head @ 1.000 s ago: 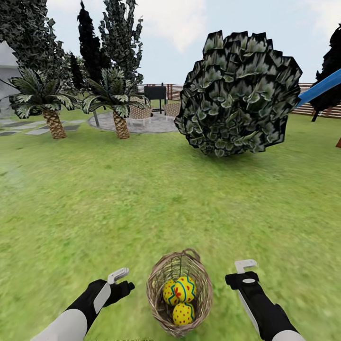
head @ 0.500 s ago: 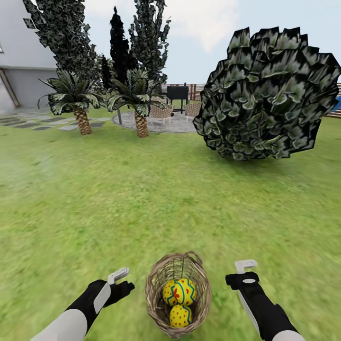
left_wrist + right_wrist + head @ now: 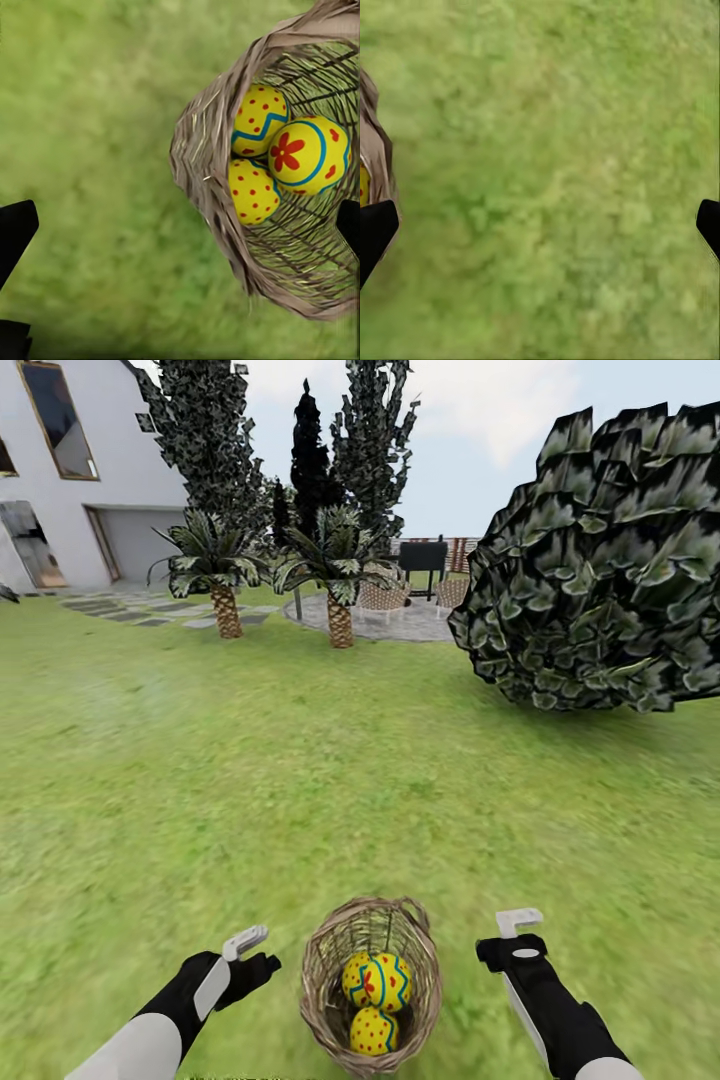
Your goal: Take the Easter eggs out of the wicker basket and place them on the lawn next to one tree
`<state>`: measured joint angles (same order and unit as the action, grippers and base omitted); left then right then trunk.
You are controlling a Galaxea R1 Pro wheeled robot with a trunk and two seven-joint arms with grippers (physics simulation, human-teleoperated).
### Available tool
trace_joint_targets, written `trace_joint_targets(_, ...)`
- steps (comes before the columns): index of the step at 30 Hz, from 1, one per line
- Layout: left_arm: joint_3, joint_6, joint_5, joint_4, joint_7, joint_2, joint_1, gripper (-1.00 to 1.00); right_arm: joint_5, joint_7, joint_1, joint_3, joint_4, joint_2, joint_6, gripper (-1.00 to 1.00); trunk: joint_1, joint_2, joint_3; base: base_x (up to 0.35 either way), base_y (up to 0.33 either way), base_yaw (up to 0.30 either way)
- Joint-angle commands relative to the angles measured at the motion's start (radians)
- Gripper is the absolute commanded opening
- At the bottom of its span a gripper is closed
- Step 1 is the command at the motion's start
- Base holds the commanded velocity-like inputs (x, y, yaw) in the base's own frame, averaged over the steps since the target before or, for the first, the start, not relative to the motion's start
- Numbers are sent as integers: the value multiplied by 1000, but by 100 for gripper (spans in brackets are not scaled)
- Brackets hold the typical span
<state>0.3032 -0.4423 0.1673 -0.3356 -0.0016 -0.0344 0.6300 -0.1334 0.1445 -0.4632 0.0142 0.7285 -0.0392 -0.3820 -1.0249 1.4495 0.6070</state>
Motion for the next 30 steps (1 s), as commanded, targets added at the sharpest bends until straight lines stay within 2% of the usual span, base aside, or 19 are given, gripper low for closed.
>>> trace_joint_targets(1,6,-3,4,-2,0,-1,0,100,-10,0,0,1,2,-1,-8,100,0,1,1,59,-311,292)
trace_joint_targets(11,7,25,4,21,0,0,0,100,-9,0,0,2,2,0,-8,100,0,1,1,98,-299,291)
trace_joint_targets(13,16,26,4,25,0,0,0,100,-8,0,0,2,2,1,-8,100,0,1,1,151,-240,291)
trace_joint_targets(20,117,28,4,45,-5,7,-2,100,-9,-1,0,4,2,0,-8,100,0,1,1,111,-140,164)
trace_joint_targets(26,239,25,3,53,-7,-1,-8,100,-10,-2,0,4,2,-1,-9,100,0,1,1,9,-10,11)
trace_joint_targets(28,263,24,3,52,-7,-4,-9,100,-11,-3,0,4,2,-1,-9,100,0,1,1,1,-1,1)
trace_joint_targets(30,271,17,2,43,-5,-21,-9,100,-11,-3,0,4,2,-1,-9,100,0,1,1,0,0,0)
